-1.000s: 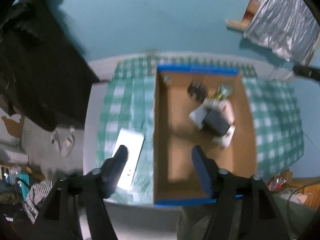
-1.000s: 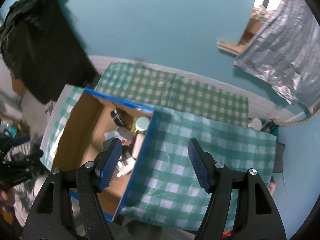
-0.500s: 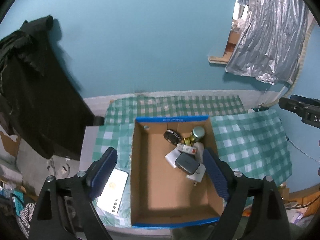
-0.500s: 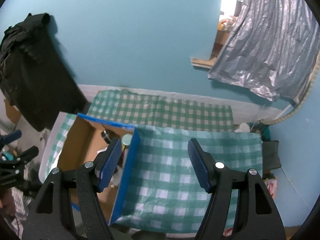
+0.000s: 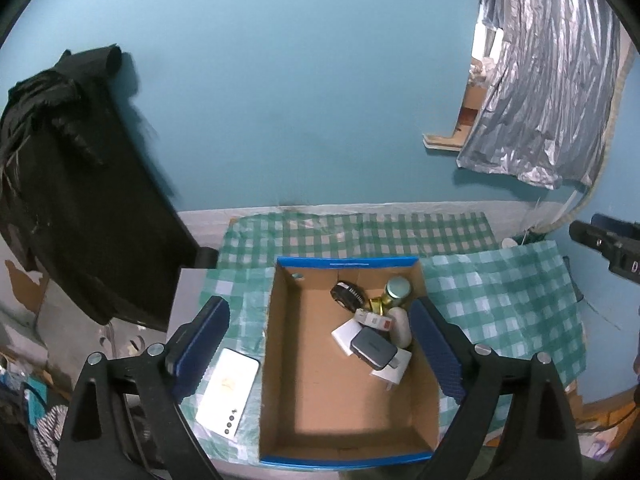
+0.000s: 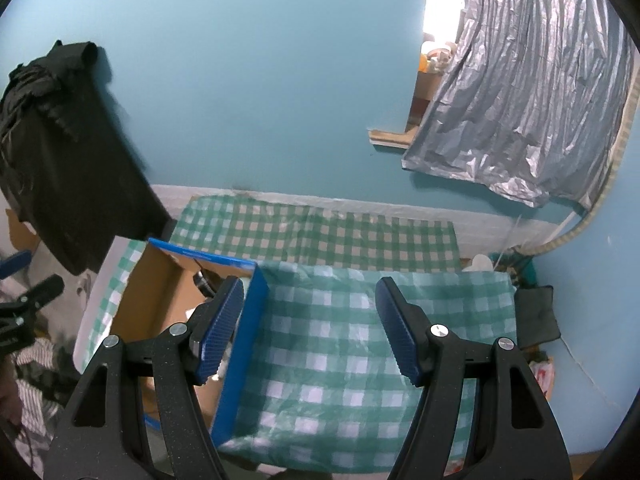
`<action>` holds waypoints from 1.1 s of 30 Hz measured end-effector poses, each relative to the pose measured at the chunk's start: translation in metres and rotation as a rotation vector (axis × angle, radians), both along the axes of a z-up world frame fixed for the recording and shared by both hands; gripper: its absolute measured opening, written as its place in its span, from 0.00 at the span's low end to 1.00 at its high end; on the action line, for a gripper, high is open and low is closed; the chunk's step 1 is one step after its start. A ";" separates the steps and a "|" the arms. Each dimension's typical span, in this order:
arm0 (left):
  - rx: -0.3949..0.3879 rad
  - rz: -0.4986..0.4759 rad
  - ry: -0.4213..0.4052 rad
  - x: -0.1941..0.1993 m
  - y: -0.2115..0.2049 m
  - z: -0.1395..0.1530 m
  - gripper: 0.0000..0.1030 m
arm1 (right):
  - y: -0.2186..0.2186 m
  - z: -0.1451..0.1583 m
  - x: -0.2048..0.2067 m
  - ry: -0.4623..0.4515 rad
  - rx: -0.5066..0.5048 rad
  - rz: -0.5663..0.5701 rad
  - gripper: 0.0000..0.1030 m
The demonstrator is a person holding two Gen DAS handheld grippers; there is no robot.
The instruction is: Organize rigid objects
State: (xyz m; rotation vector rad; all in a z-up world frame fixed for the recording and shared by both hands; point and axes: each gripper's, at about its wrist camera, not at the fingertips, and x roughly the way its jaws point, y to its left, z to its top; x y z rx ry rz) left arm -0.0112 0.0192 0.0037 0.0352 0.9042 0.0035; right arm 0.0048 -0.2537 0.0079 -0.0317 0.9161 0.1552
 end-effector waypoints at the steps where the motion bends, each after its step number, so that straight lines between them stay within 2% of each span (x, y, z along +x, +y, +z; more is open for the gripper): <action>1: -0.006 0.000 0.000 -0.001 0.000 0.001 0.90 | -0.002 -0.001 0.000 -0.001 -0.003 0.000 0.66; 20: 0.034 0.010 0.003 -0.003 -0.008 0.003 0.90 | -0.019 -0.003 0.003 0.006 -0.005 -0.017 0.66; 33: 0.026 -0.001 0.019 0.002 -0.009 0.002 0.90 | -0.019 -0.006 0.001 0.016 -0.010 -0.026 0.66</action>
